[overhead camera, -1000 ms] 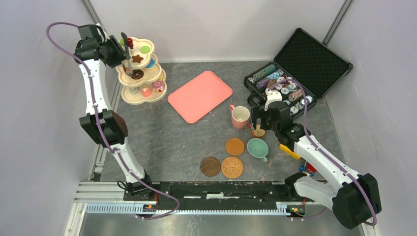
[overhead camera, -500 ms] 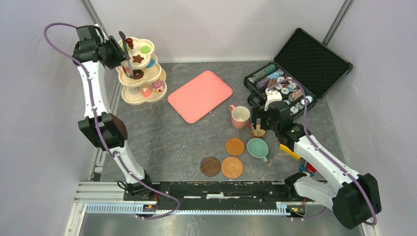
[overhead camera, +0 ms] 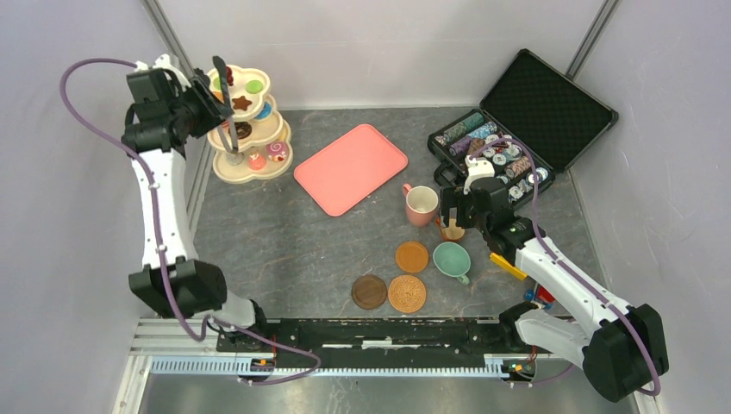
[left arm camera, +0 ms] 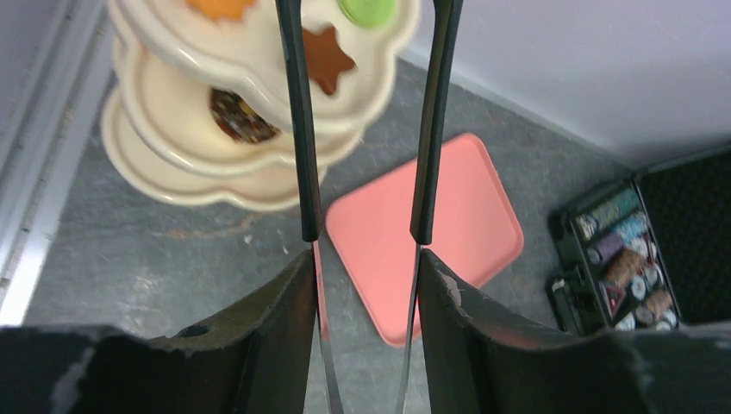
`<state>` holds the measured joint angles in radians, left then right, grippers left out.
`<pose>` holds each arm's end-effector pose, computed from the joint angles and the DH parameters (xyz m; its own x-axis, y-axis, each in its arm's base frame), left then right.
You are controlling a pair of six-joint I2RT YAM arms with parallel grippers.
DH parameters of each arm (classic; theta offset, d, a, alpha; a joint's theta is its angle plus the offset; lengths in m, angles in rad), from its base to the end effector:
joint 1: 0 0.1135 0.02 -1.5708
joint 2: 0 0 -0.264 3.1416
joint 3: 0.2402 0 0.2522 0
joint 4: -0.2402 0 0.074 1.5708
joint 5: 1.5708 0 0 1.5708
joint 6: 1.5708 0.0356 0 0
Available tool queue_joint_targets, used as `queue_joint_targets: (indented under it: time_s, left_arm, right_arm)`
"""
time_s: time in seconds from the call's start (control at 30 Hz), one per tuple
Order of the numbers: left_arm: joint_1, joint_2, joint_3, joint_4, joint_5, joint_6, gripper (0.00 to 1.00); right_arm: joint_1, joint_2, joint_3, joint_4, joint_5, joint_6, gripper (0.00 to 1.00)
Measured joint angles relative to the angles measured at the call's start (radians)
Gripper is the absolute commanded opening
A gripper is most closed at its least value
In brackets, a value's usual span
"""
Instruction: Serve the afternoon tea
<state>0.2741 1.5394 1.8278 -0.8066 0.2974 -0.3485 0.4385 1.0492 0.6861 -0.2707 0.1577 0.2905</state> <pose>0.3141 0.0775 0.4510 -0.4435 -0.4638 -0.7669 -0.1757 0.8841 -0.4331 0.2076 0.0912 0.2468 -0.6010 0.0306 -0.7987 -0.1384 0.9802 0.1417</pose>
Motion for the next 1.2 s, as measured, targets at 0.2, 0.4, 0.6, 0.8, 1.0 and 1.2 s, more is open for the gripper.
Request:
queue_joint_targets:
  time_s: [0.2,0.4,0.6,0.8,1.0,1.2]
  left_arm:
    - [-0.231,-0.170,-0.222,0.040,-0.071,0.014,0.52]
    - [-0.483,-0.188,-0.389,0.053,-0.191,0.049,0.50]
    - [-0.607,-0.163,-0.505,0.059,-0.314,0.095,0.55]
    - [-0.643,-0.094,-0.550,0.082,-0.327,0.153,0.55]
    - [-0.641,0.172,-0.458,0.123,-0.321,0.200,0.55]
    - [-0.641,0.348,-0.393,0.189,-0.317,0.217,0.56]
  right_arm:
    - [0.000,0.000,0.008,-0.001,0.000,0.001,0.98]
    - [0.000,-0.002,0.013,-0.001,0.000,0.001,0.98]
    - [0.000,-0.019,0.013,-0.002,0.002,0.002,0.98]
    - [0.000,-0.034,0.013,-0.003,0.005,0.002,0.98]
    - [0.000,-0.034,0.013,-0.003,0.009,0.002,0.98]
    - [0.000,-0.056,0.010,-0.008,0.012,-0.007,0.98]
